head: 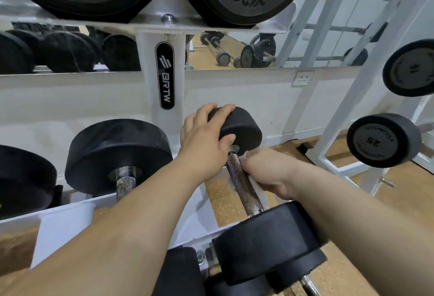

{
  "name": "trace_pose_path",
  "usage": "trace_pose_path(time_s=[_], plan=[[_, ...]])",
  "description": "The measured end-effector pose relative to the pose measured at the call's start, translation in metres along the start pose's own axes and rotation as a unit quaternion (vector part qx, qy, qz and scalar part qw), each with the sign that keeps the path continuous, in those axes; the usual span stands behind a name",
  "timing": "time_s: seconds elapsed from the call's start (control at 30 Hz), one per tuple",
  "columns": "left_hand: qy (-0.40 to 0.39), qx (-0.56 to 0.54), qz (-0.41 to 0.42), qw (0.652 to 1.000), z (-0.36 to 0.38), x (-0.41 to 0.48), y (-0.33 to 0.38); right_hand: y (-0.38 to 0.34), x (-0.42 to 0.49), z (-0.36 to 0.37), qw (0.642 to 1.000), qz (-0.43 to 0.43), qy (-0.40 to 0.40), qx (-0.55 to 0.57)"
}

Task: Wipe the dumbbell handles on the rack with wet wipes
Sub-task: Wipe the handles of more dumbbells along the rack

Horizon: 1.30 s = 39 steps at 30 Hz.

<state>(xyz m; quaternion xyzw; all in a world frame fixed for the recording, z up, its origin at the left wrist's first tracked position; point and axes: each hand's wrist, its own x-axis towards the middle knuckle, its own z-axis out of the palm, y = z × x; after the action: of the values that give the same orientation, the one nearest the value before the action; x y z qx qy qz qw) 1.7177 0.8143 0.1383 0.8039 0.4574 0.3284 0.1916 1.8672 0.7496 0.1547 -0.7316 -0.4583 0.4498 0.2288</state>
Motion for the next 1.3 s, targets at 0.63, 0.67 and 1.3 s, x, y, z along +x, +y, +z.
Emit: trace_pose_path(time_s=[0.63,0.67,1.3], plan=[[0.021,-0.01,-0.001,1.0,0.004,0.001,0.002,-0.008,-0.011,-0.016,0.982,0.086,-0.122,-0.114],[0.023,-0.01,-0.002,1.0,0.004,0.001,0.001,-0.011,-0.003,-0.011,0.988,0.093,-0.097,-0.071],[0.026,-0.029,-0.002,0.999,0.003,0.001,-0.001,-0.011,-0.01,-0.017,0.988,0.065,0.097,-0.099]])
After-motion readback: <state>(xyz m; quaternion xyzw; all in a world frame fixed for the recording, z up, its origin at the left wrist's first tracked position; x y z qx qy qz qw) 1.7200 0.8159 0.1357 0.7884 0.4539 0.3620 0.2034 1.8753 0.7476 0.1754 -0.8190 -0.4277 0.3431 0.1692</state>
